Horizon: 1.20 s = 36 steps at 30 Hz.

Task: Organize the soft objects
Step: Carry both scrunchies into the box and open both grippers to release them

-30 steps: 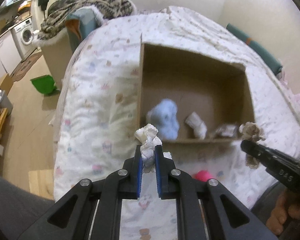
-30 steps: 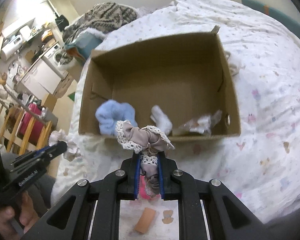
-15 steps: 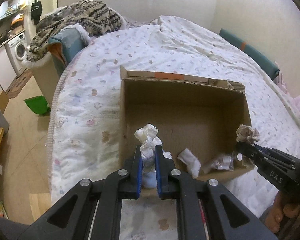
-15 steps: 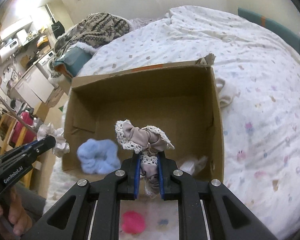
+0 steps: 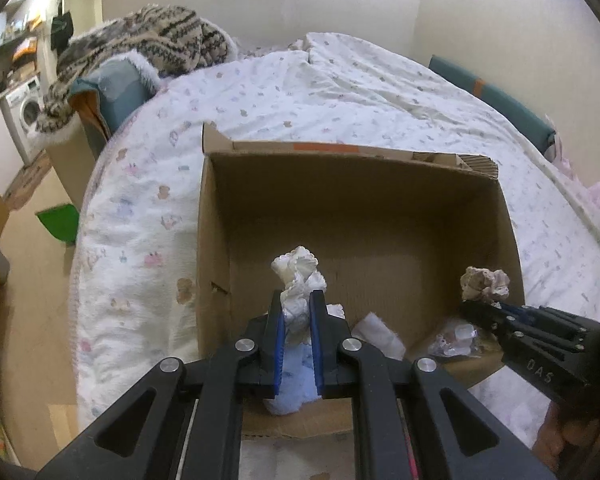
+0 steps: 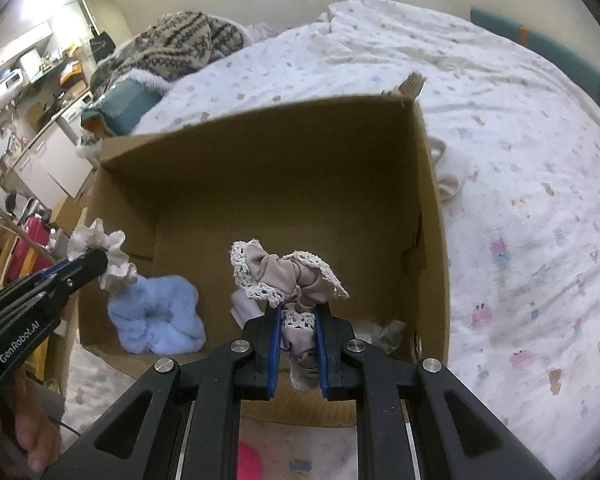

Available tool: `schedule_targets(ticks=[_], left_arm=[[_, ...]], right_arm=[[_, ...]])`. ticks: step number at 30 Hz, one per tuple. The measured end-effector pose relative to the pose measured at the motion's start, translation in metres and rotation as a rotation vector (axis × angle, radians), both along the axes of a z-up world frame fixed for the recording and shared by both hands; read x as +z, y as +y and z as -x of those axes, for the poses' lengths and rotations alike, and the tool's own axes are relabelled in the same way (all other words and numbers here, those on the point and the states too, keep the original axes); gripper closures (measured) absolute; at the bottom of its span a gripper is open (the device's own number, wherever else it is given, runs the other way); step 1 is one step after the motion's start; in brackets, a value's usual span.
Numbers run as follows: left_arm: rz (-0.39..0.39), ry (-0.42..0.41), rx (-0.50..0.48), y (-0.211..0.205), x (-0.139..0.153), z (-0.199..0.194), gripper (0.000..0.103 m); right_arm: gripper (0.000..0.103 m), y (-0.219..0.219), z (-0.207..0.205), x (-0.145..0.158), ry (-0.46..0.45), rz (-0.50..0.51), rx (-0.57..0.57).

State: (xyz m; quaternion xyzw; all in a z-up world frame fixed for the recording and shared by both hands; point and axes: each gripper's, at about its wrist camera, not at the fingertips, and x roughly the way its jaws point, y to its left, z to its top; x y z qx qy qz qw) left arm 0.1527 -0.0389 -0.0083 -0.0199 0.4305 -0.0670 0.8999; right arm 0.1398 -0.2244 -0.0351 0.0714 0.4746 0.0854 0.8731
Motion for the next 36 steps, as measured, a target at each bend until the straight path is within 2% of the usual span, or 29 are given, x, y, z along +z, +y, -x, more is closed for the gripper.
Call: schedule_targets(ticks=[2,12,25,28,30,33,36], left_arm=[[0.017,0.015,0.001,0.001,-0.004,-0.002,0.092],[0.002,0.009,-0.005,-0.003,-0.012,-0.001,0.092],[-0.018,0.041,-0.012,-0.005,-0.018,-0.001,0.081],[-0.024,0.046,-0.002,-0.005,-0.018,0.0,0.071],[-0.031,0.044,0.005,-0.005,-0.018,0.0,0.056],[-0.04,0.02,0.015,-0.005,-0.015,0.003,0.046],[-0.053,0.02,0.016,-0.006,-0.014,0.003,0.041]], right_arm=[[0.087,0.002,-0.001,-0.003,0.01,-0.008,0.004],[0.086,0.005,-0.006,-0.013,0.057,-0.035,0.009],[0.086,0.006,-0.008,-0.017,0.078,-0.066,0.007],[0.086,0.007,-0.008,-0.017,0.082,-0.066,0.012],[0.086,0.008,-0.009,-0.017,0.082,-0.07,0.012],[0.085,0.006,-0.01,-0.017,0.084,-0.078,0.007],[0.08,0.003,-0.01,-0.017,0.081,-0.091,0.001]])
